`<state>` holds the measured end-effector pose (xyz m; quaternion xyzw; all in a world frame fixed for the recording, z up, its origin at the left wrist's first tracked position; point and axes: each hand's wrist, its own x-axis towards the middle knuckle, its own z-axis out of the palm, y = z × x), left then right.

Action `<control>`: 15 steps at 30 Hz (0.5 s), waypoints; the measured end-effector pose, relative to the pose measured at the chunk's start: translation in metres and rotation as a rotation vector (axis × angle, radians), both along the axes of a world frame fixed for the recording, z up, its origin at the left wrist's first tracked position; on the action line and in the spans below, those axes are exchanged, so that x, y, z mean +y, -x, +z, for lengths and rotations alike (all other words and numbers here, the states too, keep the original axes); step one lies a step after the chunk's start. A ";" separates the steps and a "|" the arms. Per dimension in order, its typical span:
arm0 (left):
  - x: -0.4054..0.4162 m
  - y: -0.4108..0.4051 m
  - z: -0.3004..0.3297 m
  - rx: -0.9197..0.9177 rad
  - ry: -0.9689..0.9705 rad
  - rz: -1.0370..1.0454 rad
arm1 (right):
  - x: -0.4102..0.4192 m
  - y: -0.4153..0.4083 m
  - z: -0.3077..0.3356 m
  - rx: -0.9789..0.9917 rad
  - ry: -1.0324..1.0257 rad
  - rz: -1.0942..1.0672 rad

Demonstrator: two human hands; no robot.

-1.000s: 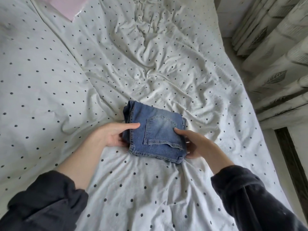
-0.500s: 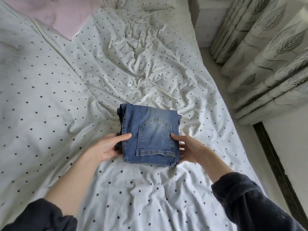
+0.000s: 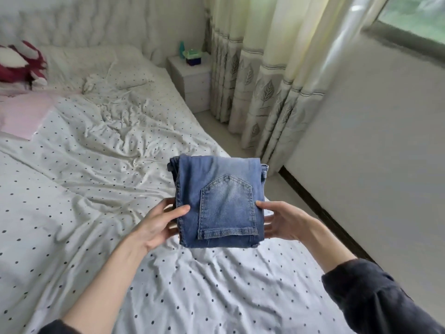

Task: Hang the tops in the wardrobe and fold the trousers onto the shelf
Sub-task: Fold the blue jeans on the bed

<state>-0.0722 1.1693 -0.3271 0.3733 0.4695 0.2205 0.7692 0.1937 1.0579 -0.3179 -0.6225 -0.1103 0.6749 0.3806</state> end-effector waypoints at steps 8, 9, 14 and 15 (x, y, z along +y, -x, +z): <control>-0.097 -0.112 0.071 -0.158 -0.136 -0.455 | -0.208 -0.030 0.086 -0.109 -0.132 -0.452; -0.117 -0.127 0.081 -0.180 -0.148 -0.511 | -0.237 -0.029 0.099 -0.133 -0.147 -0.508; -0.223 -0.184 0.125 -0.320 -0.154 -0.754 | -0.380 -0.011 0.148 -0.227 -0.225 -0.806; -0.247 -0.190 0.132 -0.346 -0.153 -0.816 | -0.409 -0.001 0.157 -0.243 -0.231 -0.869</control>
